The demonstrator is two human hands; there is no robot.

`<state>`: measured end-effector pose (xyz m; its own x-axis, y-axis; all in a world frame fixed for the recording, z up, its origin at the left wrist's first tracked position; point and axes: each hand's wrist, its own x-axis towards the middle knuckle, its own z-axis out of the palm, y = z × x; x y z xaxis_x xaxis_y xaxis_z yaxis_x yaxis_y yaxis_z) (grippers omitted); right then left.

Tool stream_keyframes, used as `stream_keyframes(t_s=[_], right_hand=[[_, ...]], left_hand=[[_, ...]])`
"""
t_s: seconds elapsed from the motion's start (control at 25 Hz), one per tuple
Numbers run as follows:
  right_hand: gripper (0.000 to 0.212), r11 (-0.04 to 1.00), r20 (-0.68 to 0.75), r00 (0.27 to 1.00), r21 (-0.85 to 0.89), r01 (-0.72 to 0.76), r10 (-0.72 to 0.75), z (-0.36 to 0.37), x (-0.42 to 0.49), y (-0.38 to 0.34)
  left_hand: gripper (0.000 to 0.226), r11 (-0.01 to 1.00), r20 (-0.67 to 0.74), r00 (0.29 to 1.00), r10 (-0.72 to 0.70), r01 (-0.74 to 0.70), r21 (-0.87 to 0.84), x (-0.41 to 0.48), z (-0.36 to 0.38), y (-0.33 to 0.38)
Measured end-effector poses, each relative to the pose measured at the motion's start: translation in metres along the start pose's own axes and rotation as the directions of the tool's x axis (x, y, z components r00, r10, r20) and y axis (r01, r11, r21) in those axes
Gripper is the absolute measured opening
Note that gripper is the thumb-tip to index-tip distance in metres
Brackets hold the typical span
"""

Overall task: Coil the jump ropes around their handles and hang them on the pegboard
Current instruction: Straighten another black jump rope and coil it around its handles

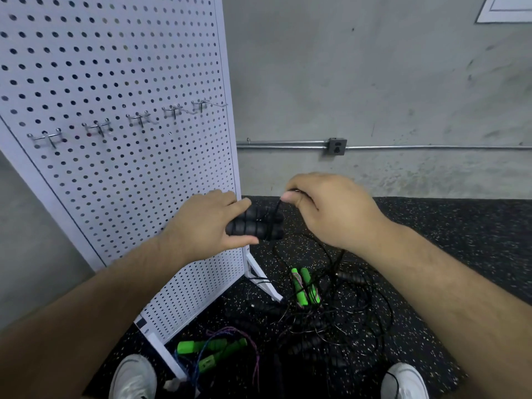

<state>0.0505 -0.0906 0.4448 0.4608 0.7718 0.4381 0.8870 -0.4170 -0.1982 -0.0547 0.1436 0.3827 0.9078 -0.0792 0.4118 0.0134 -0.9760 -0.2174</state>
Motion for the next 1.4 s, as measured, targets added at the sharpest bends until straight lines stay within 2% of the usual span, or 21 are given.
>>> stream_keyframes(t_s=[0.2, 0.28, 0.4, 0.48, 0.56, 0.6, 0.68, 0.8, 0.96, 1.12, 1.28, 1.4], right_hand=[[0.018, 0.997, -0.068, 0.998, 0.079, -0.007, 0.012, 0.007, 0.005, 0.036], [0.018, 0.978, -0.034, 0.999, 0.206, -0.022, 0.029, 0.016, 0.005, 0.047], [0.023, 0.861, 0.120, 0.991, 0.496, -0.110, 0.057, 0.031, 0.001, 0.049], [0.016, 0.658, 0.248, 0.963, 0.708, -0.257, 0.109, 0.044, -0.003, 0.041], [0.024, 0.656, 0.356, 0.922, 0.663, -0.362, 0.150, 0.053, -0.007, 0.023], [0.027, 0.724, 0.371, 0.917, 0.591, -0.355, 0.147, 0.059, -0.009, 0.013], [0.030, 0.760, 0.371, 0.920, 0.559, -0.330, 0.126, 0.067, -0.012, -0.002], [0.029, 0.735, 0.402, 0.908, 0.579, -0.354, 0.121, 0.065, -0.014, -0.020], [0.027, 0.767, 0.437, 0.891, 0.527, -0.365, 0.124, 0.053, -0.018, -0.033], [0.027, 0.711, 0.467, 0.876, 0.576, -0.404, 0.119, 0.032, -0.021, -0.042], [0.026, 0.900, 0.287, 0.953, 0.384, -0.206, 0.095, 0.006, -0.020, -0.039], [0.024, 0.997, 0.130, 0.990, 0.047, -0.060, 0.054, 0.003, -0.014, -0.025]], left_hand=[[0.072, 0.975, -0.045, 0.989, 0.140, -0.146, -0.166, -0.004, -0.014, 0.024], [0.070, 0.969, -0.100, 0.983, 0.151, -0.167, -0.179, -0.004, -0.025, 0.036], [0.071, 0.977, -0.189, 0.974, 0.124, -0.153, -0.151, -0.006, -0.039, 0.048], [0.071, 0.984, -0.224, 0.972, 0.066, -0.100, -0.145, -0.007, -0.045, 0.048], [0.072, 0.990, -0.223, 0.974, -0.024, -0.009, -0.143, -0.004, -0.048, 0.040], [0.073, 0.991, -0.211, 0.975, -0.067, 0.040, -0.128, -0.002, -0.047, 0.034], [0.075, 0.990, -0.176, 0.976, -0.126, 0.112, -0.087, 0.002, -0.043, 0.023], [0.073, 0.982, -0.174, 0.967, -0.188, 0.181, -0.051, 0.003, -0.035, 0.013], [0.073, 0.975, -0.155, 0.962, -0.223, 0.223, -0.022, 0.005, -0.029, 0.000], [0.074, 0.967, -0.096, 0.965, -0.244, 0.249, 0.054, 0.002, -0.020, -0.012], [0.071, 0.978, -0.057, 0.980, -0.191, 0.195, 0.079, 0.001, -0.016, -0.010], [0.071, 0.990, -0.026, 0.993, -0.114, 0.116, 0.076, 0.002, -0.013, 0.001]])
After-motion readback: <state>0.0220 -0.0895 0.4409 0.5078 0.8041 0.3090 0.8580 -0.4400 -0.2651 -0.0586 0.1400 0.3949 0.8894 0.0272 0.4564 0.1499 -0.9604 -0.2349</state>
